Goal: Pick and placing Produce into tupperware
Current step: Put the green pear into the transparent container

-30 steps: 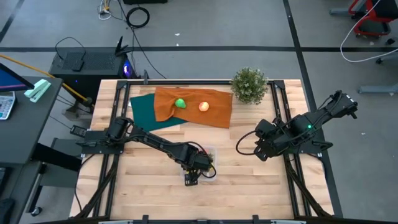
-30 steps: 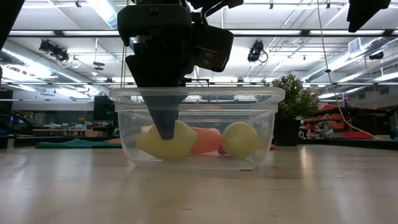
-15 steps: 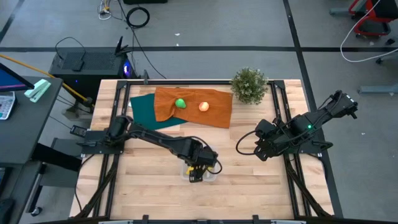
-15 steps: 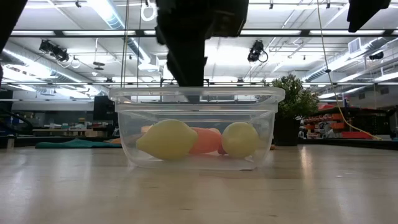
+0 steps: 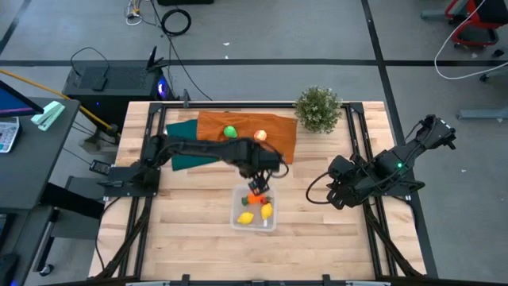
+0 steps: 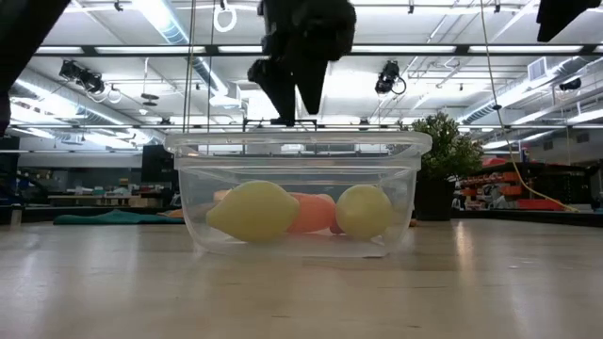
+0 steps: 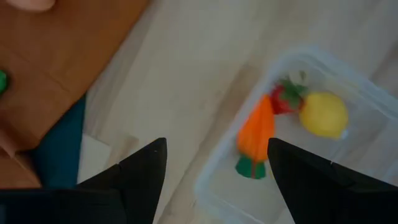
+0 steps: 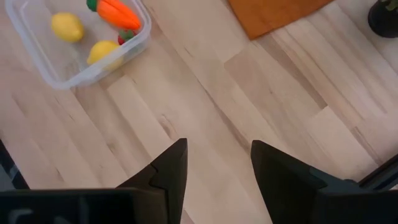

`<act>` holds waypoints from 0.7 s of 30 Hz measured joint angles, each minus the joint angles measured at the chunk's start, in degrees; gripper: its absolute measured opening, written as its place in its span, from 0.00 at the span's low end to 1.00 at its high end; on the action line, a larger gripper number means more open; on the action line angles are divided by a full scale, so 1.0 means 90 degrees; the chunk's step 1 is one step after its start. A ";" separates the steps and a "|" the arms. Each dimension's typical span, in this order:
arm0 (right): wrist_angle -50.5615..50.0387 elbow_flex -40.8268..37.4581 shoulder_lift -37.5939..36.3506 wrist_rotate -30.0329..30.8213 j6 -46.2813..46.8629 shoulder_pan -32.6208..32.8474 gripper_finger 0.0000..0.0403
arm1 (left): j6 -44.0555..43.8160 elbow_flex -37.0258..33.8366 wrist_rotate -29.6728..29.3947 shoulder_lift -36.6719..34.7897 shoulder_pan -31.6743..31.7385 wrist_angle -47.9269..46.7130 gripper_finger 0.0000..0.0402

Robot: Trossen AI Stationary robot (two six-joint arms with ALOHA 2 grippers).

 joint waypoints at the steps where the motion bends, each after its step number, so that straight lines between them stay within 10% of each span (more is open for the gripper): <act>1: -0.0002 0.0000 0.0000 0.0069 0.0059 0.0054 0.36 | -0.0022 0.0000 0.0079 0.0000 0.0135 -0.0006 0.71; 21: -0.0026 0.0002 0.0000 0.1303 -0.0141 0.0242 0.36 | 0.1342 0.0001 0.0386 0.0002 0.2557 -0.0685 0.71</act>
